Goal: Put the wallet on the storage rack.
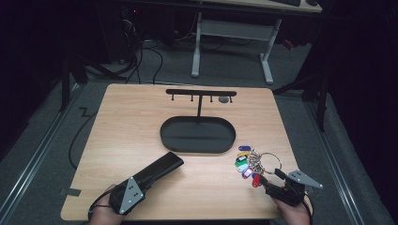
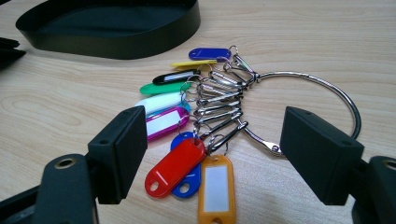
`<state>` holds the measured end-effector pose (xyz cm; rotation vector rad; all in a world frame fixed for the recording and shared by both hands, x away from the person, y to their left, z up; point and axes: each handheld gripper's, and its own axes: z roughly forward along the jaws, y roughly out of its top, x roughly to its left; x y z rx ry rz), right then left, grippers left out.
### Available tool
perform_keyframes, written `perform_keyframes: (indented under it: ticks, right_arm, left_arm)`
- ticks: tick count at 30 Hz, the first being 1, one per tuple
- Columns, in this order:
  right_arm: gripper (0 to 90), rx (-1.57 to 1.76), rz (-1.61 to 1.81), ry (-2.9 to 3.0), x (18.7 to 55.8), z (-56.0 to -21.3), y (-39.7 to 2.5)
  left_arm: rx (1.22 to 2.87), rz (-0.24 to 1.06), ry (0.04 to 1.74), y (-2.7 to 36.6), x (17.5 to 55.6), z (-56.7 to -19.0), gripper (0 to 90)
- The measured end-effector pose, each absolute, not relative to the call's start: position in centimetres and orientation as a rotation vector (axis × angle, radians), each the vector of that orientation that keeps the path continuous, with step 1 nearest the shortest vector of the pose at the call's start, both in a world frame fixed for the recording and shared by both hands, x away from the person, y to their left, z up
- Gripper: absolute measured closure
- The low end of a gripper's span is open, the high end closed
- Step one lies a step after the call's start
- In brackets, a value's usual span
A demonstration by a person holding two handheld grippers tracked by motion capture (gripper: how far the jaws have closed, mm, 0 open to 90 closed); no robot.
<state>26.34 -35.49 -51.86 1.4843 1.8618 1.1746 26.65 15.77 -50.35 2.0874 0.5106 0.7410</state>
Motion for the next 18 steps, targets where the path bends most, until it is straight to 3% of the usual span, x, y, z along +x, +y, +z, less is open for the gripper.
perform_keyframes:
  ticks: [18]
  right_arm:
    - [23.6, 1.482, 1.171, 1.866, 26.4, -51.9, -35.5]
  left_arm:
    - [1.952, 0.592, 0.6, 16.7, 26.7, -48.9, 81.6]
